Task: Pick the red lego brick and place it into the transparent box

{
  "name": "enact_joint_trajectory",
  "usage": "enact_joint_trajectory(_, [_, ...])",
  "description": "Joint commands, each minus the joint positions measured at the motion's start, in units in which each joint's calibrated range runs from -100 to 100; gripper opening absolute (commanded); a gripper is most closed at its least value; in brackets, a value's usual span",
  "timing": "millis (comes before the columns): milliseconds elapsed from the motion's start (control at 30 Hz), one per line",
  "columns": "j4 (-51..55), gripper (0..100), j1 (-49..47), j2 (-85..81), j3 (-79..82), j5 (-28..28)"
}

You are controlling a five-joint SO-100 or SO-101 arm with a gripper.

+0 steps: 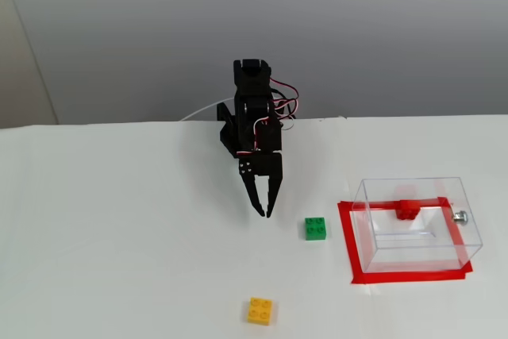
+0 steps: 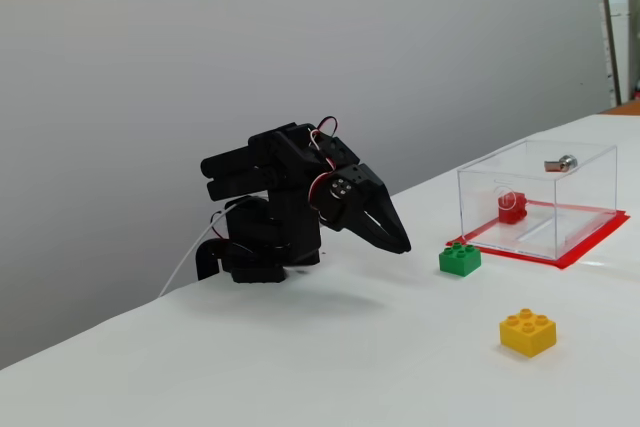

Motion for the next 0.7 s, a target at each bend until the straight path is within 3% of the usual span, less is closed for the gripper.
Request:
enact_joint_trajectory(0, [0.9, 1, 0.4, -0.5, 0.4, -0.2])
enact_joint_trajectory(167, [2.0, 1, 0.2, -0.5, 0.2, -0.2])
enact_joint_trajectory(400, [17.0, 1, -0.3, -0.6, -4.5, -0.3])
enact_joint_trajectory(667, [23.0, 1, -0.3, -0.6, -6.3, -1.9])
